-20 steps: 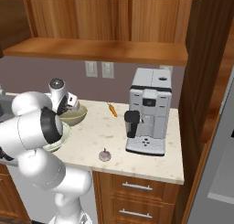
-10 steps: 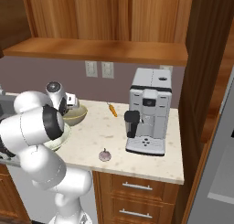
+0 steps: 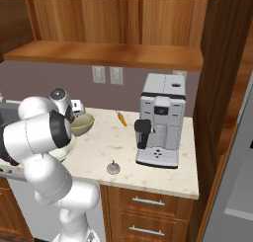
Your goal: Pick both bowls and place them on the counter. Then place the potato in one bowl and place the garlic in the other bowl.
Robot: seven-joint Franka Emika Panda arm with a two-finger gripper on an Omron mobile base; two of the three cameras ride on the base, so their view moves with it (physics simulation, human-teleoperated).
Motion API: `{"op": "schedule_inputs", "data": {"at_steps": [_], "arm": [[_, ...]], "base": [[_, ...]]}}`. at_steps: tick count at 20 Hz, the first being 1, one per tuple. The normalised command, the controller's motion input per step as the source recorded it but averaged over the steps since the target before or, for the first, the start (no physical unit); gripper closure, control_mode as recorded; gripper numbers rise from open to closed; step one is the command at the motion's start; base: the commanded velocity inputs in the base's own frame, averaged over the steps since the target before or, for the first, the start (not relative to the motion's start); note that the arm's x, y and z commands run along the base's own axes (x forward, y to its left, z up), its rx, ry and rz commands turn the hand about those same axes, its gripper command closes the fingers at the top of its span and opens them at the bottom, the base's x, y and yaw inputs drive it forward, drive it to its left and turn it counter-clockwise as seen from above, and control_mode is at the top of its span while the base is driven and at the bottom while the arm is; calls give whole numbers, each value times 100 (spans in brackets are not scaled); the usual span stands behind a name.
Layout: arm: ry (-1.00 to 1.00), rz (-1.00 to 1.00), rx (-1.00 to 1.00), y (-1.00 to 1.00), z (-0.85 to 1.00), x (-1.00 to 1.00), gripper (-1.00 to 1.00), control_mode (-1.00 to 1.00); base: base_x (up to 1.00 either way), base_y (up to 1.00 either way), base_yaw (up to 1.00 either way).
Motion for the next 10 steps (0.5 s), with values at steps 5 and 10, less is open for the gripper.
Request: {"op": "schedule_inputs", "data": {"at_steps": [5, 10], "arm": [[3, 7, 0, 0, 0, 9, 100, -100], [10, 4, 0, -3, -3, -4, 100, -100]], "base": [[0, 0, 0], [0, 0, 0]]}}
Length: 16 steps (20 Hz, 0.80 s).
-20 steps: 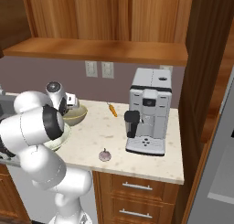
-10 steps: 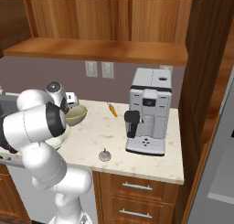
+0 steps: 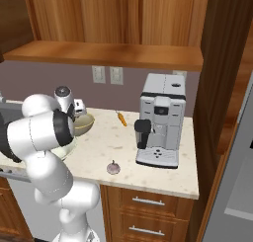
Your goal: Pick both bowls and place them on the counter. Then place the potato in one bowl and place the garlic in the other bowl.
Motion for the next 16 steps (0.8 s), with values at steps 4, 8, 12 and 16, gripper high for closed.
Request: {"op": "schedule_inputs", "data": {"at_steps": [4, 8, 12, 16], "arm": [[15, 2, -1, -1, -11, -2, 100, -100], [12, 2, 0, 0, -11, 4, 100, -100], [8, 3, 0, 0, -11, 1, 100, -100], [5, 5, -2, 0, -13, 1, 100, -100]], "base": [[0, 0, 0], [0, 0, 0], [0, 0, 0], [0, 0, 0]]}}
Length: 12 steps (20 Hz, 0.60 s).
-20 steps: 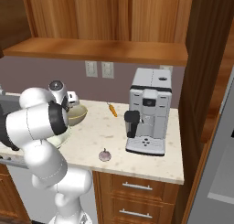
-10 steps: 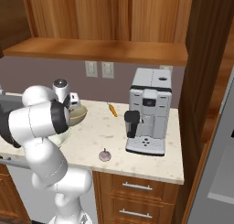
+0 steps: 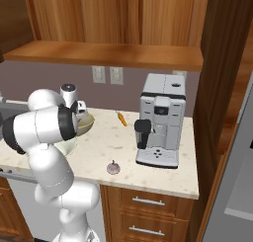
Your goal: Pick both bowls and place them on the counter. Then place the potato in one bowl and place the garlic in the other bowl.
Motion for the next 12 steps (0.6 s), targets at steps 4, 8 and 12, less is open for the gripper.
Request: {"op": "schedule_inputs", "data": {"at_steps": [4, 8, 12], "arm": [[2, 6, -3, 0, -14, 2, 100, -100], [0, 7, -2, 0, -4, 12, 100, -100], [0, 6, -3, 0, -6, 10, 100, -100]], "base": [[0, 0, 0], [0, 0, 0], [0, 0, 0]]}}
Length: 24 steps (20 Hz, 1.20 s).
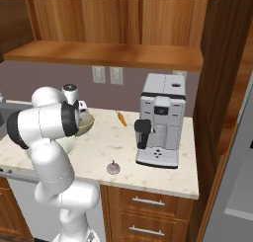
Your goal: Pick both bowls and place them on the counter. Then place the potato in one bowl and place the garlic in the other bowl.
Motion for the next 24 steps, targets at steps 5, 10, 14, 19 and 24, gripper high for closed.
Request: {"op": "schedule_inputs", "data": {"at_steps": [5, 10, 14, 19, 24], "arm": [[6, 6, -3, 1, -12, 3, 100, -100], [3, 5, -2, 2, -9, 3, 100, -100], [0, 4, -1, 3, -5, 8, 100, -100], [2, 4, -1, 5, -9, 6, 100, -100], [3, 4, -1, 5, -6, 5, -100, -100]], "base": [[0, 0, 0], [0, 0, 0], [0, 0, 0], [0, 0, 0], [0, 0, 0]]}}
